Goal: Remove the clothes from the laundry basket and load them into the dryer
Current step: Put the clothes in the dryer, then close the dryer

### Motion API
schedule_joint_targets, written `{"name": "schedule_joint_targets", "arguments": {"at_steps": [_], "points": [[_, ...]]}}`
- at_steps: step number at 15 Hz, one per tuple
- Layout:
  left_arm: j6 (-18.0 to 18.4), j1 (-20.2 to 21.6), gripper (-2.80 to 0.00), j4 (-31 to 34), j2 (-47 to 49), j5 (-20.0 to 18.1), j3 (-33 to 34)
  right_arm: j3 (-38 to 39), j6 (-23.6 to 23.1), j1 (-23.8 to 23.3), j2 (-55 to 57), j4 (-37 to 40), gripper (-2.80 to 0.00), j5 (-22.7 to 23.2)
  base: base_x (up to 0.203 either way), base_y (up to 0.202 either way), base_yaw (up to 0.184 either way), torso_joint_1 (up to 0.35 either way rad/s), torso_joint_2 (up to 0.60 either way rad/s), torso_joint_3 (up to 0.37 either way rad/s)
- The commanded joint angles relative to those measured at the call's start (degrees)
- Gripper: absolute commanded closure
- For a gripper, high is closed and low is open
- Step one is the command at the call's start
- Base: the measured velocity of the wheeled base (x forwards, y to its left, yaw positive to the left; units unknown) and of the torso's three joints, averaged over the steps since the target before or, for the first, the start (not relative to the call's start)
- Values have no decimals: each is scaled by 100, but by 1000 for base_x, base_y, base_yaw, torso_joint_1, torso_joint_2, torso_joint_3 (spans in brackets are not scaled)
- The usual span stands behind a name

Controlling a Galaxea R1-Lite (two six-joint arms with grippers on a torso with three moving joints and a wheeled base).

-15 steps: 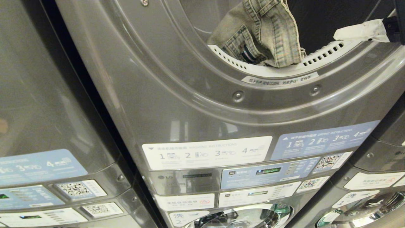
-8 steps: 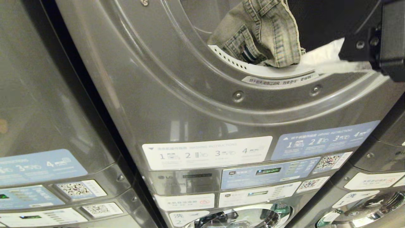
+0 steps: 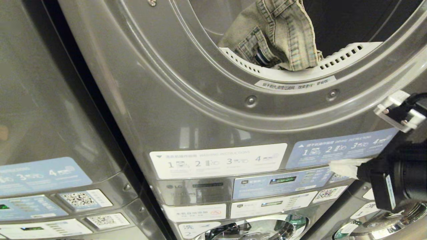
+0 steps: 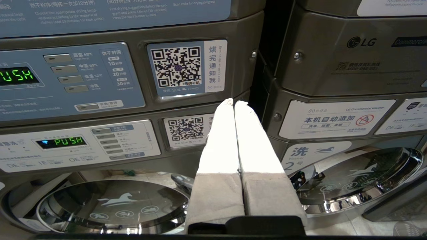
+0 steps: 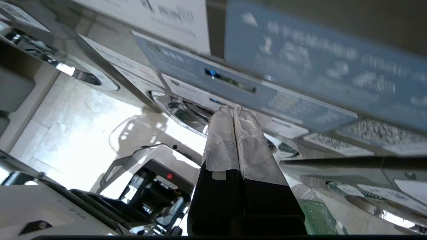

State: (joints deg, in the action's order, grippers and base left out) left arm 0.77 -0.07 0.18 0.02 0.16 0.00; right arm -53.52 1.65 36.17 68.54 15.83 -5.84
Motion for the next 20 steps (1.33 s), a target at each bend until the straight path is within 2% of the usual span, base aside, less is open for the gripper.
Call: {"name": "schedule_joint_targets", "arguments": {"at_steps": [1, 3, 8, 11, 14, 16, 17, 20], "points": [[2, 6, 0, -1, -2, 2, 0, 548, -24, -149, -392, -146, 0, 29, 0, 0, 0, 0, 0, 0], [2, -1, 0, -1, -2, 2, 0, 1116, -51, -168, -594, -438, 0, 117, 0, 0, 0, 0, 0, 0], [2, -1, 0, -1, -2, 2, 0, 3518, -223, -180, -1370, -1131, 0, 335, 0, 0, 0, 0, 0, 0], [2, -1, 0, -1, -2, 2, 0, 4022, -304, -284, -1907, -1065, 0, 312, 0, 0, 0, 0, 0, 0], [2, -1, 0, -1, -2, 2, 0, 4597, -775, -311, -2413, -1065, 0, 206, 0, 0, 0, 0, 0, 0], [2, -1, 0, -1, -2, 2, 0, 4967, -903, -384, -2689, -1079, 0, 268, 0, 0, 0, 0, 0, 0], [2, -1, 0, -1, -2, 2, 0, 5024, -866, -662, -2690, -1085, 0, 422, 0, 0, 0, 0, 0, 0], [2, -1, 0, -1, -2, 2, 0, 5167, -872, -1984, -2706, -1116, 0, 804, 0, 0, 0, 0, 0, 0]]}}
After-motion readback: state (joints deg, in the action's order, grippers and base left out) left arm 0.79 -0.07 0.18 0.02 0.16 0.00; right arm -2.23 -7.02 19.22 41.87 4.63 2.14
